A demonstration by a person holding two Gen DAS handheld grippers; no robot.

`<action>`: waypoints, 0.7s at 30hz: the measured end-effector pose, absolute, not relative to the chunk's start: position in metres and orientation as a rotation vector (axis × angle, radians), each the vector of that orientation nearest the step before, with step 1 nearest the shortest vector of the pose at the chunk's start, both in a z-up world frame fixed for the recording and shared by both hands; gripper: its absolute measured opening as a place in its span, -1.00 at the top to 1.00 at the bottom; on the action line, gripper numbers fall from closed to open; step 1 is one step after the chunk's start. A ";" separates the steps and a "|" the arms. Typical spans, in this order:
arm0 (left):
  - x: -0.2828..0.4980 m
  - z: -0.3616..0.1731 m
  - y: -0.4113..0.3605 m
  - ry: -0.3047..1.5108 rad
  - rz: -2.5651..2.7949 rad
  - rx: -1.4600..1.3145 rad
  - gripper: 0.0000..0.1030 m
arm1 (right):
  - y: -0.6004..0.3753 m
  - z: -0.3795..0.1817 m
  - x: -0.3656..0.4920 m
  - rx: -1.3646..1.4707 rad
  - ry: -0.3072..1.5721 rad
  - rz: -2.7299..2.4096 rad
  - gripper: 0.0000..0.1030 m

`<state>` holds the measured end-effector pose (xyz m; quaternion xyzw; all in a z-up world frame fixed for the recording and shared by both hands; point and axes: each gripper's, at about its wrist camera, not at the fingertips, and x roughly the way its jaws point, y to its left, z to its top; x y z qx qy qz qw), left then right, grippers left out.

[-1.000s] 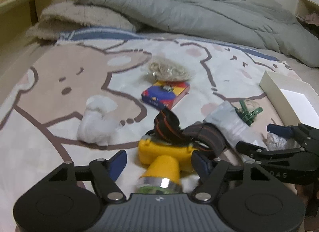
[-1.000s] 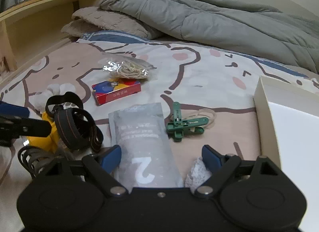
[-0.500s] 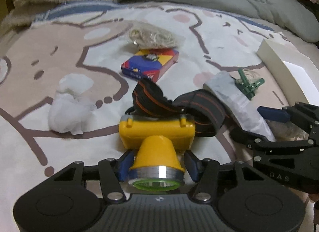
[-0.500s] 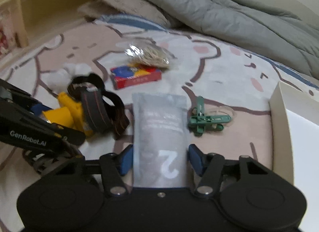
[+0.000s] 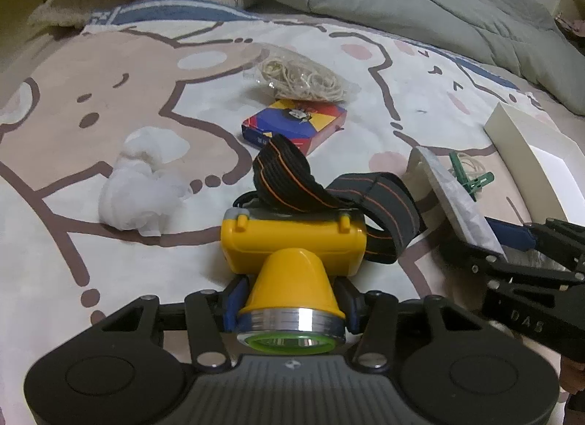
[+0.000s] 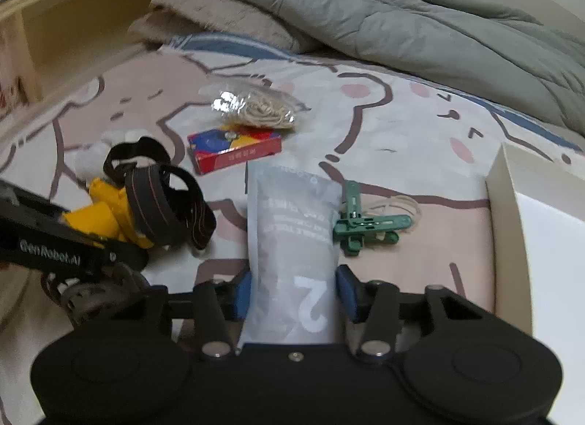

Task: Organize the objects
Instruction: 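Lift headlamp with left tool while right tool lifts pouch toward white tray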

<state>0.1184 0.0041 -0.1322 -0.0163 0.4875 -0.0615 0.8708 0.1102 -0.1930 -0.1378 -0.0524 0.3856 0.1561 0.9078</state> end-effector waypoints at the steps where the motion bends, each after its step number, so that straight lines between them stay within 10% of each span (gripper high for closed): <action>1: 0.117 -0.131 0.004 1.013 -0.126 -0.037 0.00 | -0.194 -0.137 0.109 -0.097 0.791 0.318 0.13; 21: 0.078 -0.087 0.008 0.859 -0.120 -0.088 0.00 | -0.209 -0.091 0.072 0.042 0.690 0.230 0.16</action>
